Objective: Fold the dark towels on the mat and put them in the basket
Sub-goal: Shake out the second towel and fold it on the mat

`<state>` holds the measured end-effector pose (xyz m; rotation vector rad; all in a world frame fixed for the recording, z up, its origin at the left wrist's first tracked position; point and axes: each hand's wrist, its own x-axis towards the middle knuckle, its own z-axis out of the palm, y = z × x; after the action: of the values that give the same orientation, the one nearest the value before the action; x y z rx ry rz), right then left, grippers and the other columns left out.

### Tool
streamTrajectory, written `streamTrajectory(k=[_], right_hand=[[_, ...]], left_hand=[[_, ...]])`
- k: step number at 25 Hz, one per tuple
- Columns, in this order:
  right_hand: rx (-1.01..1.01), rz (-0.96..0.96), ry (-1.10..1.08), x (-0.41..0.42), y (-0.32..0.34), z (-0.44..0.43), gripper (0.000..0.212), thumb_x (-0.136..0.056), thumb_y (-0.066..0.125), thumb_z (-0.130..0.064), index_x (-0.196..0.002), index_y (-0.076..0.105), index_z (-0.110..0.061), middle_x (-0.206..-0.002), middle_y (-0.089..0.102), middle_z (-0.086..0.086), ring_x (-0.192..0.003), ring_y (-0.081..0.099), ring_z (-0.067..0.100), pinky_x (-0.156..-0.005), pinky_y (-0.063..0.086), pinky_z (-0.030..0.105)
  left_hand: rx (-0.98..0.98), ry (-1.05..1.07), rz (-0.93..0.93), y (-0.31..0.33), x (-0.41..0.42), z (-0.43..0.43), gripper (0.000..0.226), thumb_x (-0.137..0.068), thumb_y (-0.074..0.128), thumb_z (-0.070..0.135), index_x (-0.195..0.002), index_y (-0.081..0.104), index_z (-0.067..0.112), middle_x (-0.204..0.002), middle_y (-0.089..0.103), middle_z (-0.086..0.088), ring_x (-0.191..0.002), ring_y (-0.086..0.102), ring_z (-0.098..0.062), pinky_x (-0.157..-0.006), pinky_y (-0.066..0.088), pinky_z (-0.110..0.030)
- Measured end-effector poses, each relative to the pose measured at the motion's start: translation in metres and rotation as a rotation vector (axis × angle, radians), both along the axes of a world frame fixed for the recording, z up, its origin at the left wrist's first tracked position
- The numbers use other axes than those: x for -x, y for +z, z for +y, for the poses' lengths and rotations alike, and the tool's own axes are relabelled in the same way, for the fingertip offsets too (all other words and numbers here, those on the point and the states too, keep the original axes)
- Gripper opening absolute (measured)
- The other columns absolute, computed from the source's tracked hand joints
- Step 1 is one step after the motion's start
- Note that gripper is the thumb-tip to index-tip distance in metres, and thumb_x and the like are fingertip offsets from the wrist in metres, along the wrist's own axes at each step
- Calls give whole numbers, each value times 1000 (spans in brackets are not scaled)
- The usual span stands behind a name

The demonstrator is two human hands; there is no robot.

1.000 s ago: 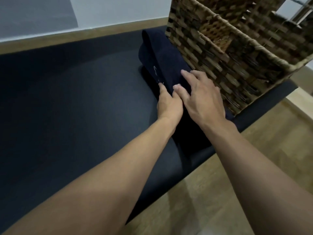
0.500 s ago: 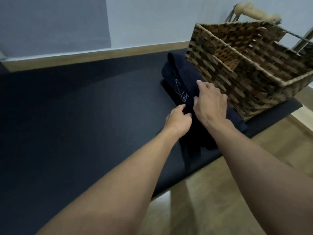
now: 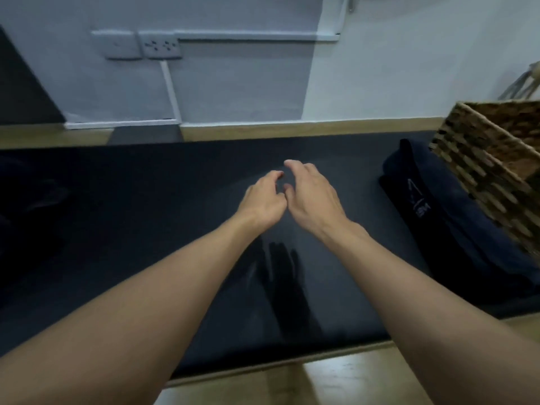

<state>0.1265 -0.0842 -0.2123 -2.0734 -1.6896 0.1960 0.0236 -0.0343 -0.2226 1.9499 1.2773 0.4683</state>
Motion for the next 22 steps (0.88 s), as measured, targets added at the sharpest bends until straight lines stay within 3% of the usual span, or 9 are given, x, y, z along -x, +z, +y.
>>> streamTrajectory(k=[6,14,17,20,22], right_hand=[[14,131,310,160,22,61,48,-100,49,-28,-146,38,-20,-138,50,7,-123,52,26,-95,42,37],[144,209,621,342,-1,105,52,-99,52,-33,-146,37,-19,-141,49,8,-124,52,27,-98,46,40],[173,225,668,395,-12,124,59,-95,58,-32,-148,33,-20,-142,45,9,-123,52,28,-95,47,38],[156,258,657,433,-15,142,75,-91,65,-33,-151,22,-20,-147,39,9,-125,50,29,-96,47,41],[113,226,622,447,-16,151,61,-93,61,-33,-144,31,-18,-133,53,10,-115,56,29,-85,48,41]], left_hand=[[-79,408,56,18,177,32,50,-97,52,22,-146,42,22,-141,54,-4,-126,53,-22,-93,43,-30],[-157,817,237,0,369,45,55,-92,63,32,-142,45,20,-138,52,-10,-128,49,-29,-105,43,-47],[-291,969,263,-7,408,43,61,-91,66,28,-145,37,21,-141,42,-8,-123,48,-26,-100,45,-40],[-294,1153,7,-14,430,46,76,-89,69,32,-151,27,19,-144,38,-5,-119,47,-13,-96,41,-25],[-192,1248,-255,-22,435,58,84,-84,71,43,-151,28,17,-137,51,-2,-120,53,-16,-102,46,-33]])
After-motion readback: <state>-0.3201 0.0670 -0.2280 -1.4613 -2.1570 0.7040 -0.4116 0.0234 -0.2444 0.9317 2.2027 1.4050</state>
